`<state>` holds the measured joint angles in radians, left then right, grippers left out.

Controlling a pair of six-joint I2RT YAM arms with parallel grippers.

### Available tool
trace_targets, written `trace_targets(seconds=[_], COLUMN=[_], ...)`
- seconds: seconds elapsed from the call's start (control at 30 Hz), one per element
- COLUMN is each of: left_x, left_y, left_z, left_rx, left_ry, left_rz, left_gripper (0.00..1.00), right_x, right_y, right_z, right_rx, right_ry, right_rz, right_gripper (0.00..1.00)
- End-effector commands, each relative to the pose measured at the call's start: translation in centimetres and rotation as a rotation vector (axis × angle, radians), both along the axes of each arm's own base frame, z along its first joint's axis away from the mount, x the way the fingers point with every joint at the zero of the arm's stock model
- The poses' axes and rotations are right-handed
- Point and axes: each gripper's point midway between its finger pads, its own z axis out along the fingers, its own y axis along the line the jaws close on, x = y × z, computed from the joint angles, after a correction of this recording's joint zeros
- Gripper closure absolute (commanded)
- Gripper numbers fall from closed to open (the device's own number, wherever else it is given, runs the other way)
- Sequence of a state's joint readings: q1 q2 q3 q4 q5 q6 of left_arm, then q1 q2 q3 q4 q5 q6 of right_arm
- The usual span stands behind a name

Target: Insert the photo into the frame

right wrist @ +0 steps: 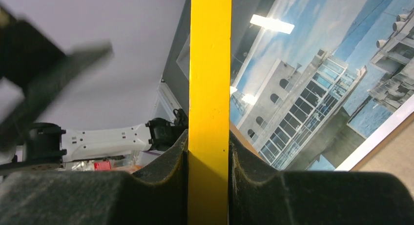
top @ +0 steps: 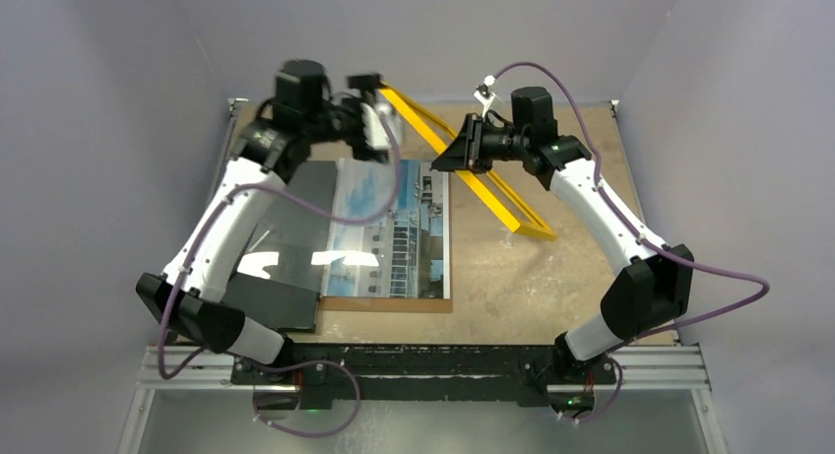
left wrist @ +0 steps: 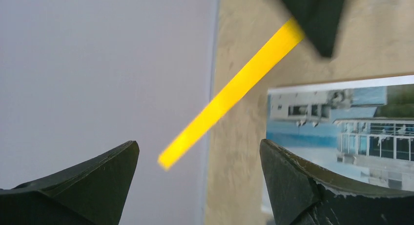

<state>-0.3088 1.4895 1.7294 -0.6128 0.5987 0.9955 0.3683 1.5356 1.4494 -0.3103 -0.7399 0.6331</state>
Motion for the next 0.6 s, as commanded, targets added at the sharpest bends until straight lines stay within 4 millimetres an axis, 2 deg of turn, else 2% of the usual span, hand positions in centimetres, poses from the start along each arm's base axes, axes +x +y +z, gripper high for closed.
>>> trace_targets(seconds=[0.0, 0.1, 0.23, 0.43, 0.57], left_x=[-2.4, -3.2, -4.0, -2.1, -0.3], left_y=[-4.8, -7.9, -9.2, -10.3, -10.9], left_z=[-2.0, -2.7, -5.3, -6.2, -6.2], left_rx=[0.333, 0.392, 0.517, 0.573, 0.57], left_ry=[-0.267, -0.322, -0.334, -0.408, -0.448], left_rz=[-0.177, -0.241, -0.323, -0.275, -0.202], left_gripper=[0.07, 0.08, 0.09, 0.19, 0.31], right_x=[-0.6, -1.2, -1.9, -3.0, -3.5], right_y=[0.0, 0.0, 0.1, 0.6, 0.7], right_z=[3.6, 3.7, 4.3, 4.4, 4.1], right_rx=[0.025, 0.028, 0.037, 0.044, 0.034], right_ry=[-0.163, -0.161, -0.167, -0.173, -0.172], right_rz=[0.027, 0.039, 0.063, 0.116, 0.138], right_gripper=[1.0, 1.0, 1.0, 1.0, 1.0])
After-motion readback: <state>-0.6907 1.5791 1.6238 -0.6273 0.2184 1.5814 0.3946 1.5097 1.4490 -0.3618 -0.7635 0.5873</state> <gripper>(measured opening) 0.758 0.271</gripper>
